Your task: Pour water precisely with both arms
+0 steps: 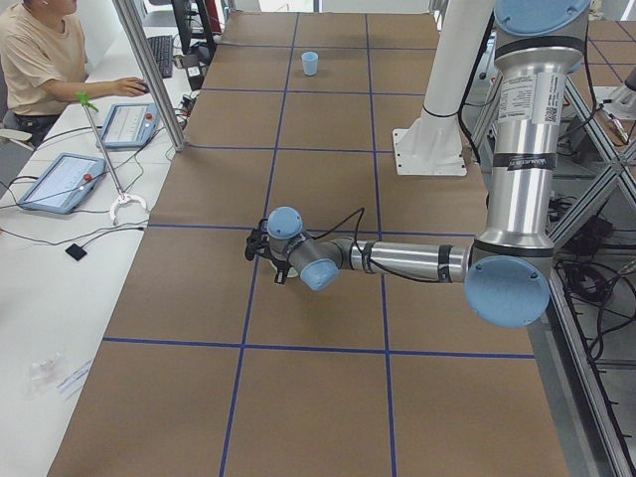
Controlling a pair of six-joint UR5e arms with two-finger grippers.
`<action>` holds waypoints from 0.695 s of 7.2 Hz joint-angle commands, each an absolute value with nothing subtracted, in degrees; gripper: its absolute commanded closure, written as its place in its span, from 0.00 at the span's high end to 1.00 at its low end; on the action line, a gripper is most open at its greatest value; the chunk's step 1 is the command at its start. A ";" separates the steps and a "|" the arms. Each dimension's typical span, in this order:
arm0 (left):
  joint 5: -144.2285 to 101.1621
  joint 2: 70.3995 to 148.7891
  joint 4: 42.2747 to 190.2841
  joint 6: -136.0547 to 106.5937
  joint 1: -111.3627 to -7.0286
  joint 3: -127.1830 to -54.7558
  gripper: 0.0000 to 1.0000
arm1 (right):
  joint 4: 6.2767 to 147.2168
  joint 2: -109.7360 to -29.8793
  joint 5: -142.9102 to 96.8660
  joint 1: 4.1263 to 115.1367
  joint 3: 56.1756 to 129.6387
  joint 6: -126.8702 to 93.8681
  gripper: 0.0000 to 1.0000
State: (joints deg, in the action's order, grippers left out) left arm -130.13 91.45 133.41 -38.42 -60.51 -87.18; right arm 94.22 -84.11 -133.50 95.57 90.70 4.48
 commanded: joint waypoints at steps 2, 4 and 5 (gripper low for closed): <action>-130.08 95.07 131.67 -43.91 -60.47 -90.53 0.00 | 94.22 -84.11 -133.51 95.71 90.79 4.48 1.00; -129.56 102.09 126.50 -49.01 -59.86 -90.62 0.00 | 94.22 -84.11 -133.77 95.54 90.79 4.39 1.00; -126.51 105.09 123.26 -50.70 -56.81 -90.53 0.00 | 94.22 -84.11 -133.86 95.54 90.70 4.39 1.00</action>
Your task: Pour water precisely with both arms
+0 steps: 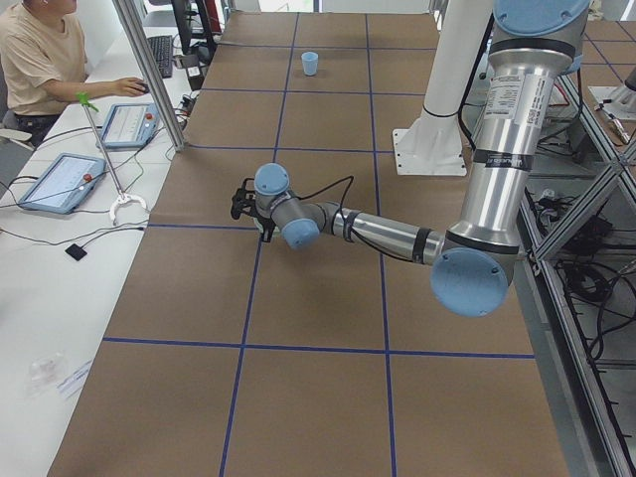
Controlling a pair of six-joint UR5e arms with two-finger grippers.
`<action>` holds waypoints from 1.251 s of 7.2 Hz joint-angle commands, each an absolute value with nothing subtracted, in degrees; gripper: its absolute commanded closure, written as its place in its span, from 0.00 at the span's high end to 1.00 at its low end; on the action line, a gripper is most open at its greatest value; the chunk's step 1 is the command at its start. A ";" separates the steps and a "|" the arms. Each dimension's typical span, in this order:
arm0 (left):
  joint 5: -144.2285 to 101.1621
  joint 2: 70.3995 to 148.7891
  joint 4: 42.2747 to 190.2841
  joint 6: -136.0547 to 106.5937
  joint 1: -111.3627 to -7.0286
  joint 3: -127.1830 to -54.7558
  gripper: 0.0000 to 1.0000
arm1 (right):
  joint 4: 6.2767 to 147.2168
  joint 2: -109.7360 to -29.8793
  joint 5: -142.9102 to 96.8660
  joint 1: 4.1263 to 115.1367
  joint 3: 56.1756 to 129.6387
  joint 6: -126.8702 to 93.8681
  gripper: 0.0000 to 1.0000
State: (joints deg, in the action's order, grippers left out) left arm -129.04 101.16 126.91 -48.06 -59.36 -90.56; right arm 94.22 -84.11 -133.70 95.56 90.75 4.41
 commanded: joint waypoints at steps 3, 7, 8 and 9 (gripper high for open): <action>-122.45 115.81 113.23 -57.29 -49.77 -89.91 0.00 | 94.22 -84.11 -133.95 95.71 90.79 4.48 1.00; -117.44 125.21 108.21 -67.30 -40.89 -88.43 0.00 | 94.22 -84.11 -133.95 95.71 90.79 4.48 1.00; -115.59 129.42 107.85 -70.37 -38.87 -85.11 0.00 | 94.22 -84.11 -134.03 95.54 90.79 4.48 1.00; -114.10 132.77 107.84 -71.62 -37.28 -81.77 0.00 | 94.22 -84.11 -133.95 95.54 90.70 4.48 1.00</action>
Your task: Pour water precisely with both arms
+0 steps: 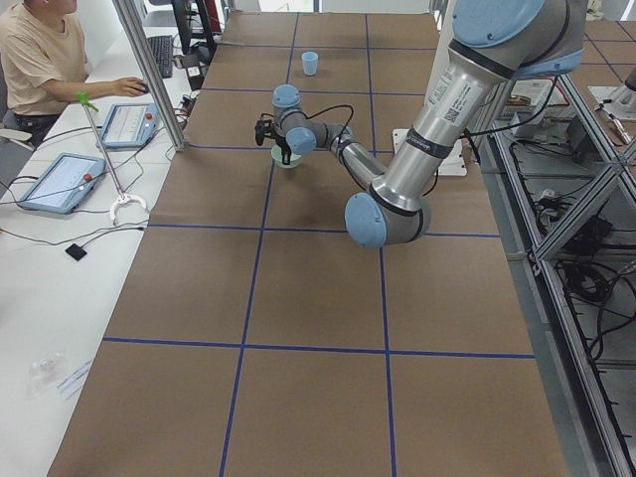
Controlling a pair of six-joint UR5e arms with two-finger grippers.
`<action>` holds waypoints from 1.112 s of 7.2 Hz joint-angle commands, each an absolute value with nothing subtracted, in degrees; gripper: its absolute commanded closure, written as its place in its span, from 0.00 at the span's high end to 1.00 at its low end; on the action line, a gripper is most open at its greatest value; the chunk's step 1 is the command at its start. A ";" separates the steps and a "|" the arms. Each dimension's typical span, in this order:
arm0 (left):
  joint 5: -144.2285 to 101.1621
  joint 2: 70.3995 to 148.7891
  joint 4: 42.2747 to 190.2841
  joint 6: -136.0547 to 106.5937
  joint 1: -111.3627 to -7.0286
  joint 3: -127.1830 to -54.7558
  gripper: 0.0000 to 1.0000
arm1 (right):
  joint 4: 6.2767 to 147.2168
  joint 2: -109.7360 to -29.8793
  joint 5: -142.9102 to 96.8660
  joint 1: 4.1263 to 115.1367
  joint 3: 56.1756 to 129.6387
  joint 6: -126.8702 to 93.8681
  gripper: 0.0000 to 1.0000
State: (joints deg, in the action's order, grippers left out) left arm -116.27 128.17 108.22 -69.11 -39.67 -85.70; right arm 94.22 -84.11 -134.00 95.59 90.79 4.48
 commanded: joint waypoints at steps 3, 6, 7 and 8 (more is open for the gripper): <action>-110.76 137.72 107.93 -73.73 -33.76 -76.82 0.00 | 94.22 -84.11 -134.03 95.54 90.79 4.48 1.00; -109.86 137.55 107.93 -73.83 -33.22 -76.90 0.89 | 94.22 -84.11 -134.03 95.54 90.79 4.48 1.00; -109.78 137.55 107.84 -73.83 -33.74 -77.95 0.99 | 94.22 -84.11 -134.03 95.71 90.79 4.48 1.00; -109.95 137.11 106.01 -73.57 -35.49 -80.83 0.99 | 94.04 -84.02 -134.29 95.54 90.97 4.92 1.00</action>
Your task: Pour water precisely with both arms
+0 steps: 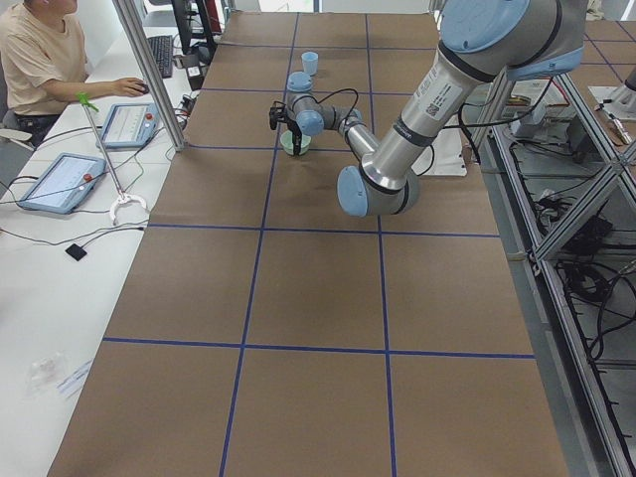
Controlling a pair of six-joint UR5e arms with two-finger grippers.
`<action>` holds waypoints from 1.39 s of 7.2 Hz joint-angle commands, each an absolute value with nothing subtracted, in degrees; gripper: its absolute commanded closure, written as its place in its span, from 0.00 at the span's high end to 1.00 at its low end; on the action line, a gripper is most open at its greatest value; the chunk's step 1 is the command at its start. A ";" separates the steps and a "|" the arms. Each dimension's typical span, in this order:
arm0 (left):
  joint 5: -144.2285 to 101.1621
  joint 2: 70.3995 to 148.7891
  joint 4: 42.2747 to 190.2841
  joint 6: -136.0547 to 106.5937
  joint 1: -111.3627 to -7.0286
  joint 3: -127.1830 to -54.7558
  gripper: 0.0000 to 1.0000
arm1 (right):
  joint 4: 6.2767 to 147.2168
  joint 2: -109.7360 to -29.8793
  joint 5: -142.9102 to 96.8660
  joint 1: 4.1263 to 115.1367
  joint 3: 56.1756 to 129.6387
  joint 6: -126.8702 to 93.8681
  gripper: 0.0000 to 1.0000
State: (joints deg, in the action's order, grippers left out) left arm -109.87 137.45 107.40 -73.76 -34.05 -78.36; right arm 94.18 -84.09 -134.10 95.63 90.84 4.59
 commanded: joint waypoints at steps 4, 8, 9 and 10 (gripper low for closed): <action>-110.30 131.33 75.92 -59.20 -39.28 -107.41 0.99 | 94.57 -84.02 -134.65 92.66 96.83 -5.19 1.00; -119.94 118.60 72.68 -34.09 -54.36 -114.00 0.99 | 94.66 -84.02 -132.02 82.99 107.29 -27.99 1.00; -122.06 115.26 72.86 -26.44 -58.32 -113.73 0.99 | 94.66 -83.94 -131.32 80.10 109.66 -34.82 1.00; -122.51 113.22 73.04 -22.37 -60.88 -113.64 0.99 | 94.75 -84.02 -127.22 76.50 112.82 -41.24 1.00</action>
State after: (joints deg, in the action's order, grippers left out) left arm -120.89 116.50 72.86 -29.39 -56.77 -113.74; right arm 94.66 -83.99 -130.73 80.62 109.11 -33.05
